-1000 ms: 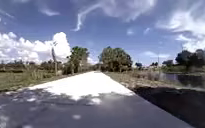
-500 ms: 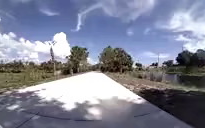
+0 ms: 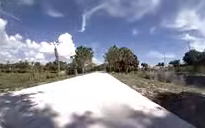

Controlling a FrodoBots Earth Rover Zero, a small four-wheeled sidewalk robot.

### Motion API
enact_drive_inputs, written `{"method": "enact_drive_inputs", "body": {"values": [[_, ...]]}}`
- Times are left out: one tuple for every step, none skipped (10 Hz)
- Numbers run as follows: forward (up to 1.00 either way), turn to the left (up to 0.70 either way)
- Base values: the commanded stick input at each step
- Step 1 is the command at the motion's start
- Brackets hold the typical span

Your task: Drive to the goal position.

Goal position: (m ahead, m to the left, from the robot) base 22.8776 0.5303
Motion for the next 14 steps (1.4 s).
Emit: {"method": "enact_drive_inputs", "body": {"values": [[0.85,0.00],[0.85,0.00],[0.85,0.00],[0.85,0.00],[0.85,0.00],[0.85,0.00],[0.85,0.00],[0.85,0.00],[0.85,0.00],[0.85,0.00],[0.85,0.00],[0.85,0.00],[0.85,0.00],[0.85,0.00]]}}
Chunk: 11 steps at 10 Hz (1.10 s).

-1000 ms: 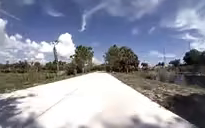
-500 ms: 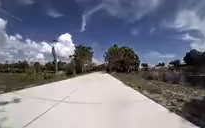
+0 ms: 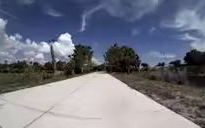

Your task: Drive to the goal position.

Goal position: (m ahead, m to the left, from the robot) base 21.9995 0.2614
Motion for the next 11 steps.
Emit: {"method": "enact_drive_inputs", "body": {"values": [[0.85,0.00],[0.85,0.00],[0.85,0.00],[0.85,0.00],[0.85,0.00],[0.85,0.00],[0.85,0.00],[0.85,0.00],[0.85,0.00],[0.85,0.00],[0.85,0.00]]}}
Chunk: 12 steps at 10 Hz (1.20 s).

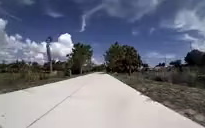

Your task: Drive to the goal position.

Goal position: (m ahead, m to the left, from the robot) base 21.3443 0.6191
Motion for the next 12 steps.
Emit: {"method": "enact_drive_inputs", "body": {"values": [[0.85,0.00],[0.85,0.00],[0.85,0.00],[0.85,0.00],[0.85,0.00],[0.85,0.00],[0.85,0.00],[0.85,0.00],[0.85,0.00],[0.85,0.00],[0.85,0.00],[0.85,0.00]]}}
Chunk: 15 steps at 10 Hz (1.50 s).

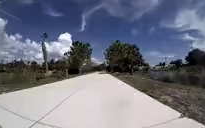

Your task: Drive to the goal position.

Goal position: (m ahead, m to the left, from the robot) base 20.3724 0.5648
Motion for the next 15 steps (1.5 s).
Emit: {"method": "enact_drive_inputs", "body": {"values": [[0.85,0.00],[0.85,0.00],[0.85,0.00],[0.85,0.00],[0.85,0.00],[0.85,0.00],[0.85,0.00],[0.85,0.00],[0.85,0.00],[0.85,0.00],[0.85,0.00],[0.85,0.00],[0.85,0.00],[0.85,0.00],[0.85,0.00]]}}
